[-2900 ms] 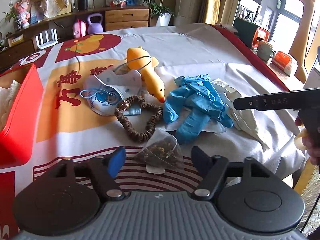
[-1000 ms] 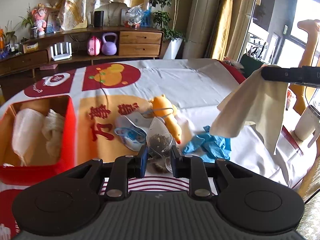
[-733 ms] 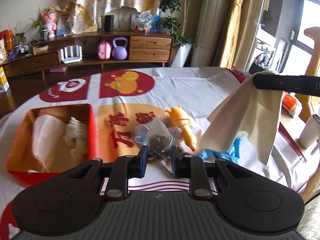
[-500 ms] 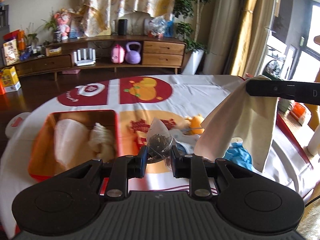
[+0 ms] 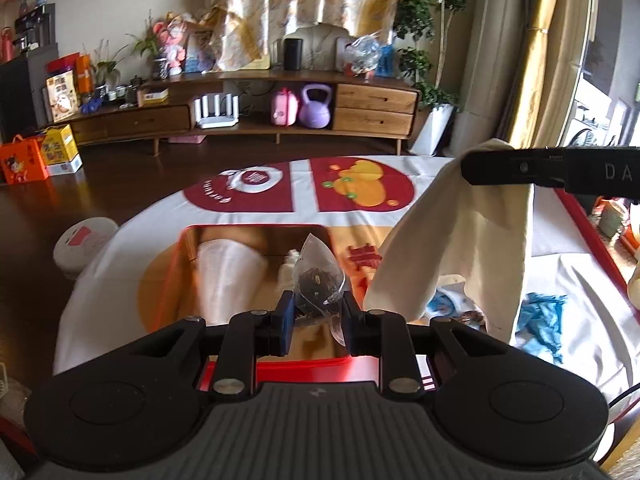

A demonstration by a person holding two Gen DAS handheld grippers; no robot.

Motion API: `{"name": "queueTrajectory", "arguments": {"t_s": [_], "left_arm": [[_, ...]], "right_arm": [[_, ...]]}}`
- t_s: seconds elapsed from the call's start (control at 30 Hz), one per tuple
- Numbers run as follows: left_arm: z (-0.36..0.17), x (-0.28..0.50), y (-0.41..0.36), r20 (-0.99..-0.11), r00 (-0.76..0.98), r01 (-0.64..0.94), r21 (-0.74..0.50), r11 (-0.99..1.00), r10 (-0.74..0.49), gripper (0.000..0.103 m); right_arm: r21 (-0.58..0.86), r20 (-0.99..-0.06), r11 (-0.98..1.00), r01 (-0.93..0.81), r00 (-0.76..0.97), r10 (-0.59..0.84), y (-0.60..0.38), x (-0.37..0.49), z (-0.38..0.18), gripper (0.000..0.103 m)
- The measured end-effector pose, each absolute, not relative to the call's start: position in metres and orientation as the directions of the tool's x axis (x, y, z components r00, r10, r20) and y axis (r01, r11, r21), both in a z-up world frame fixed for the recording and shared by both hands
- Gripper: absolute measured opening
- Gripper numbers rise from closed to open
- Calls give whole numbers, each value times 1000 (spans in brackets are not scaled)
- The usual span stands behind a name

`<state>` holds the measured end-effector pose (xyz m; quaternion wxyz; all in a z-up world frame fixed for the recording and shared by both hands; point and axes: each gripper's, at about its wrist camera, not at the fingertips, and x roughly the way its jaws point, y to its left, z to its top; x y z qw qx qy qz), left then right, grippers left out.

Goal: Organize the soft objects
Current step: 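Carry the tea bag with the left tool while the right tool carries the cream cloth toward the red tin, then lower the cream cloth into the red tin and open the right tool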

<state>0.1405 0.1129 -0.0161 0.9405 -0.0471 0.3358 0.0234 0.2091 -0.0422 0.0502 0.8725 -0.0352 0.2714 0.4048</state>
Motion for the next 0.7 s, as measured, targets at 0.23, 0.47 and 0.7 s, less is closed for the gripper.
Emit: {"name": "queueTrajectory", "arguments": {"t_s": [0.23, 0.47, 0.7], "left_arm": [[-26, 150, 141, -667, 744, -108, -46, 993, 50, 24], [-39, 164, 161, -702, 708, -125, -17, 992, 77, 24], [-53, 184, 176, -734, 674, -140, -8, 990, 89, 24]], "right_arm": [[156, -529, 656, -738, 498, 687, -3, 226, 40, 3], [164, -556, 637, -753, 463, 690, 34, 246, 30, 3], [174, -594, 622, -763, 422, 684, 69, 265, 10, 3]]}}
